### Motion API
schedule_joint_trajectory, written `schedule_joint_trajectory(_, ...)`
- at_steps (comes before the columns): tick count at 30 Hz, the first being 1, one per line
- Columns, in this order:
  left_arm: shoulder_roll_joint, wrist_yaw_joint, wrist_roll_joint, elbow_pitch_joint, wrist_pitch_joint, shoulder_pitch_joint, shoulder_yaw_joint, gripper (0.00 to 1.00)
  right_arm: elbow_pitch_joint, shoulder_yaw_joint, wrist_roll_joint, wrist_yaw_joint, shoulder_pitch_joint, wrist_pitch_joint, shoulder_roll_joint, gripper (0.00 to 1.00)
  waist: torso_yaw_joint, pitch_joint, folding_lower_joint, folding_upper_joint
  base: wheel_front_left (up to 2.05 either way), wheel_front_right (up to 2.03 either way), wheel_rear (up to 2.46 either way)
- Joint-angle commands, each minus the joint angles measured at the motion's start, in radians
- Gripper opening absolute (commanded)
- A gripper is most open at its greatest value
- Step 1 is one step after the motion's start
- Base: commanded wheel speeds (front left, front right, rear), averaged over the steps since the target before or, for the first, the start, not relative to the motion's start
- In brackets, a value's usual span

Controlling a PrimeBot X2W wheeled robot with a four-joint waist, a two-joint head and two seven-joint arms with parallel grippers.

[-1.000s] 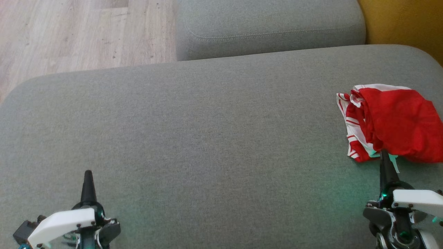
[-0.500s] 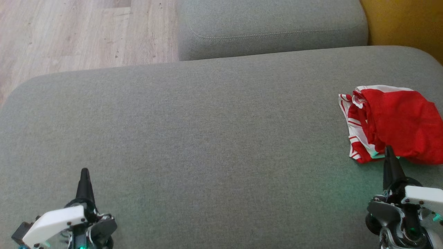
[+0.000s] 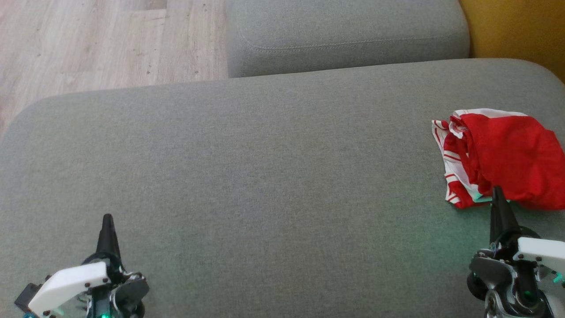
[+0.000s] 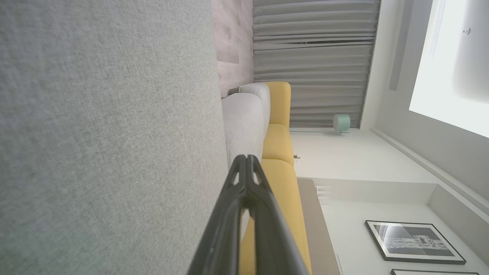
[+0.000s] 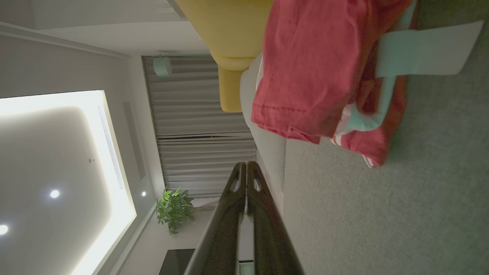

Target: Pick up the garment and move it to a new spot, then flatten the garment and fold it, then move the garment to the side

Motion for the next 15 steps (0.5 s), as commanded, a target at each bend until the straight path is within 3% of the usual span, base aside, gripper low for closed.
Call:
schedule_joint_trajectory(1, 0.010, -0.007, 0.000, -0.028, 0.006, -0.047, 0.036, 0.00, -0.034, 0.018, 0.004, 0.008, -0.051, 0.011, -0.010, 0.00, 0.000, 0.000, 0.0000, 0.0000, 0.00, 0.00, 0.00)
schedule_joint_trajectory(15, 0.008, -0.007, 0.002, -0.028, 0.008, -0.048, 0.038, 0.00, -0.033, 0.013, 0.000, 0.008, -0.051, 0.014, -0.007, 0.00, 0.000, 0.000, 0.0000, 0.0000, 0.00, 0.00, 0.00)
